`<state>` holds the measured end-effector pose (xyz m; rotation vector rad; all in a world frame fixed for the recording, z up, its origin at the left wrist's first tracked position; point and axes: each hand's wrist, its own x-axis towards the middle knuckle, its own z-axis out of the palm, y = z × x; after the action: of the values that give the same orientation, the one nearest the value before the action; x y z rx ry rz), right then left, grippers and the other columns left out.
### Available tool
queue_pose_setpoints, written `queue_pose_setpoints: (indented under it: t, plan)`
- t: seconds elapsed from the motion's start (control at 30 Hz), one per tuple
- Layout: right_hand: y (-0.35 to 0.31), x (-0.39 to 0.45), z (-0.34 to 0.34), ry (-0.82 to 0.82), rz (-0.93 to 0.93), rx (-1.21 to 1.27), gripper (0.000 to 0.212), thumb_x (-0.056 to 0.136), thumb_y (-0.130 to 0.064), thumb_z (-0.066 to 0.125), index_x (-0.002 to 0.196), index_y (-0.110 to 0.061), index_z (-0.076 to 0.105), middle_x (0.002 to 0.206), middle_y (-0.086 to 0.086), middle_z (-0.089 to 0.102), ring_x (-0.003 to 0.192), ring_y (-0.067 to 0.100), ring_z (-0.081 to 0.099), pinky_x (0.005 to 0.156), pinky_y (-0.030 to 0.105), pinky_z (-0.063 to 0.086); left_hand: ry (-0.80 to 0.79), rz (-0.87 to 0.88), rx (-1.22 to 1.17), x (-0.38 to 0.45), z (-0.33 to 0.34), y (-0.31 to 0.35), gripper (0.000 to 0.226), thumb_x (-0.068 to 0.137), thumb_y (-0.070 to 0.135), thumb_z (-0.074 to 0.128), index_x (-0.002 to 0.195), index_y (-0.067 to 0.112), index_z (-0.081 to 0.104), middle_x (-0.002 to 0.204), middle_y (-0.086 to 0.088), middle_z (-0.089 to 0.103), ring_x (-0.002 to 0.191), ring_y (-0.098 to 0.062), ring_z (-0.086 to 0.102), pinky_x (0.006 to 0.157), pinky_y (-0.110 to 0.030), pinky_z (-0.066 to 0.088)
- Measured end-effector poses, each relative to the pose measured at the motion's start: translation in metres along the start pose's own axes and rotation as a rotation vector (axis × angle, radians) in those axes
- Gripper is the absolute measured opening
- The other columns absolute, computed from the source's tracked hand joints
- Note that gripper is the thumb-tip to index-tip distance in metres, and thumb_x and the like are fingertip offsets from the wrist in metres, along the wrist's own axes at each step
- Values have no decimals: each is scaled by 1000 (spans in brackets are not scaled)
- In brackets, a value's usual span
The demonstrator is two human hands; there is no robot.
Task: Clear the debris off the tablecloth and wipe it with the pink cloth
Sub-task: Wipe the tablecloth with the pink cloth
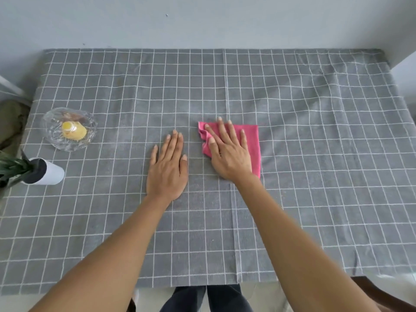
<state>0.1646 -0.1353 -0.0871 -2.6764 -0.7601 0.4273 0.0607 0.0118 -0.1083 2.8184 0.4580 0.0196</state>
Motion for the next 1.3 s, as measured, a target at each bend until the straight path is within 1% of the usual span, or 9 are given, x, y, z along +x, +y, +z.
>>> queue_pose_setpoints:
  t: [0.2, 0.37, 0.47, 0.6, 0.73, 0.83, 0.97, 1.1, 1.3]
  plan:
    - [76, -36, -23, 54, 168, -92, 51, 98, -52, -4, 149, -46, -8, 158, -9, -16, 146, 15, -17, 119, 45, -11, -11, 17, -16, 1, -2, 3, 55, 100, 34, 12, 152, 20, 2, 159, 7, -2, 146, -7, -5, 119, -37, -4]
    - [107, -54, -34, 84, 321, -54, 49, 101, -48, 2, 149, -47, -4, 161, -7, -10, 148, 17, -12, 118, 45, -12, -14, 23, 4, 2, -1, 2, 55, 100, 34, 11, 152, 20, 0, 159, 5, -3, 146, -7, -7, 119, -37, -5]
    - [92, -52, -31, 49, 285, -28, 50, 100, -48, 0, 150, -45, -5, 160, -6, -14, 147, 18, -16, 118, 47, -13, -15, 18, 9, 1, -1, 2, 56, 99, 35, 10, 152, 19, -1, 159, 5, -4, 146, -8, -7, 119, -37, -6]
    - [43, -60, -11, -43, 72, -43, 49, 99, -47, -4, 148, -44, -8, 157, -7, -21, 145, 18, -22, 117, 48, -14, -14, 21, -1, 2, -1, 3, 54, 102, 31, 15, 152, 19, 0, 159, 4, -3, 146, -8, -6, 119, -39, -4]
    - [5, -74, 10, -61, -67, -24, 51, 100, -44, 2, 150, -42, 3, 160, -10, -12, 144, 10, -21, 117, 43, -16, -12, 14, 5, 2, 0, 3, 53, 103, 31, 17, 152, 19, 0, 160, 5, -3, 146, -7, -6, 119, -38, -4]
    - [18, -80, 8, -7, -27, -15, 47, 102, -43, 7, 150, -43, 5, 161, -11, -7, 146, 8, -16, 118, 41, -14, -26, 13, 10, 2, -1, 3, 54, 101, 33, 12, 152, 20, 0, 159, 6, -4, 145, -6, -7, 119, -36, -6]
    - [61, -85, -8, 36, 115, -98, 49, 100, -48, 0, 149, -47, -8, 158, -11, -15, 146, 14, -17, 118, 44, -13, -29, 27, 14, 1, -3, 3, 54, 101, 33, 10, 152, 21, -2, 159, 6, -5, 145, -7, -8, 119, -37, -6]
    - [105, -98, -25, 92, 274, -73, 49, 101, -48, 2, 149, -48, -5, 160, -11, -10, 147, 13, -12, 119, 45, -9, -37, 24, 24, 2, -2, 2, 54, 101, 33, 10, 152, 20, -2, 159, 5, -6, 145, -7, -8, 119, -37, -6]
    - [107, -99, -26, 96, 272, -61, 48, 103, -43, 6, 149, -49, -5, 161, -10, -8, 148, 14, -11, 119, 46, -10, -73, 7, 54, -3, -6, 10, 52, 103, 33, 9, 149, 18, -9, 158, 2, -12, 145, -13, -13, 117, -42, -13]
